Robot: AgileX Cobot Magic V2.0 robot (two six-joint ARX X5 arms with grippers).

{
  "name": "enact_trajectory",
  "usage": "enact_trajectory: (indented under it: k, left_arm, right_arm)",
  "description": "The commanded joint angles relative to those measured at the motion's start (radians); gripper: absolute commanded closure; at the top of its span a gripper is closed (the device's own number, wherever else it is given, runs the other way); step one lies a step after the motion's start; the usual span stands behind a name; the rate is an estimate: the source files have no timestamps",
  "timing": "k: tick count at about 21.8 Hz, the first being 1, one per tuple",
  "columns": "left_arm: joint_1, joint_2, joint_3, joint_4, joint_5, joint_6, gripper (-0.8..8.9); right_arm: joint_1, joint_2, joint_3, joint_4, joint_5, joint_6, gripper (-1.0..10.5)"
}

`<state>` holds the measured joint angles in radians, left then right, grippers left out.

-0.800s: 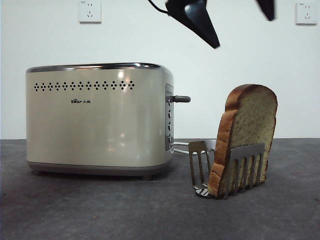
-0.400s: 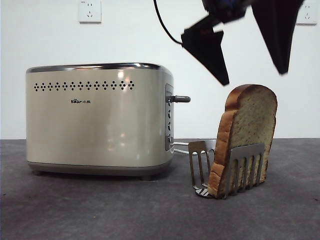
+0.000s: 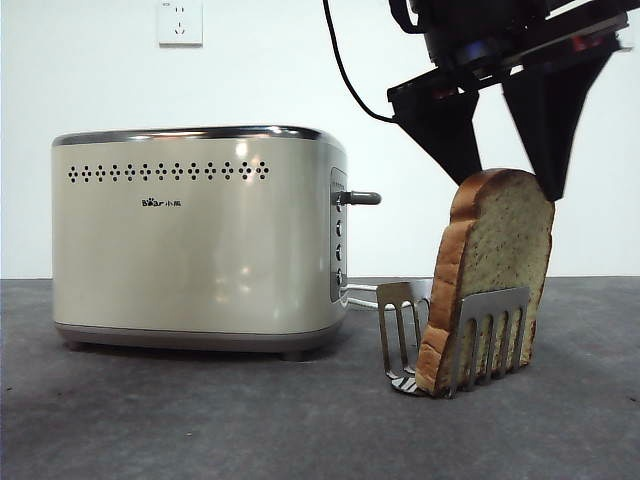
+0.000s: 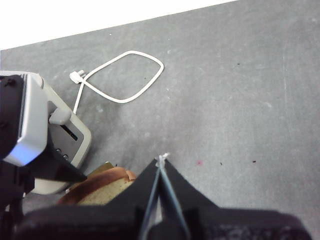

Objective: Pick up a slice of bread from the rack,put the bread on the toaster,press the button

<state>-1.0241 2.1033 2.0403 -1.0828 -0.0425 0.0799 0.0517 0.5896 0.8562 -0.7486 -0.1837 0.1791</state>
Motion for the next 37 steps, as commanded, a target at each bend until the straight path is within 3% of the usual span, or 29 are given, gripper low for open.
enact_trajectory:
  k: [1,4,16,23,26,32,34,37]
  left_arm:
    - [-0.005,0.008,0.0,0.0,-0.003,0.01,7.17]
    - [-0.005,0.008,0.0,-0.001,-0.003,0.01,8.21]
    - [0.042,-0.049,0.004,-0.02,-0.01,0.01,8.22]
    - [0.059,-0.232,0.004,-0.026,-0.01,0.015,8.22]
    - [0.059,-0.356,0.004,-0.026,-0.009,0.119,8.22]
    - [0.083,-0.588,0.004,-0.125,-0.01,0.645,8.22]
    - [0.117,-0.626,0.004,-0.203,-0.01,0.712,8.22]
    - [0.208,-0.649,0.003,-0.237,-0.01,0.741,8.22]
  right_arm:
    - [0.0,-0.003,0.003,-0.007,0.001,0.002,9.5]
    - [0.0,-0.003,0.003,-0.017,0.001,0.002,9.5]
    - [0.0,-0.003,0.003,-0.044,0.002,0.0,9.5]
    - [0.0,-0.003,0.003,-0.045,0.002,0.002,9.5]
    - [0.0,-0.003,0.003,-0.046,0.002,0.003,9.5]
    - [0.0,-0.003,0.003,-0.045,0.001,0.011,9.5]
    - [0.0,-0.003,0.003,-0.045,0.001,0.011,9.5]
    - [0.0,-0.003,0.003,-0.045,0.001,0.011,9.5]
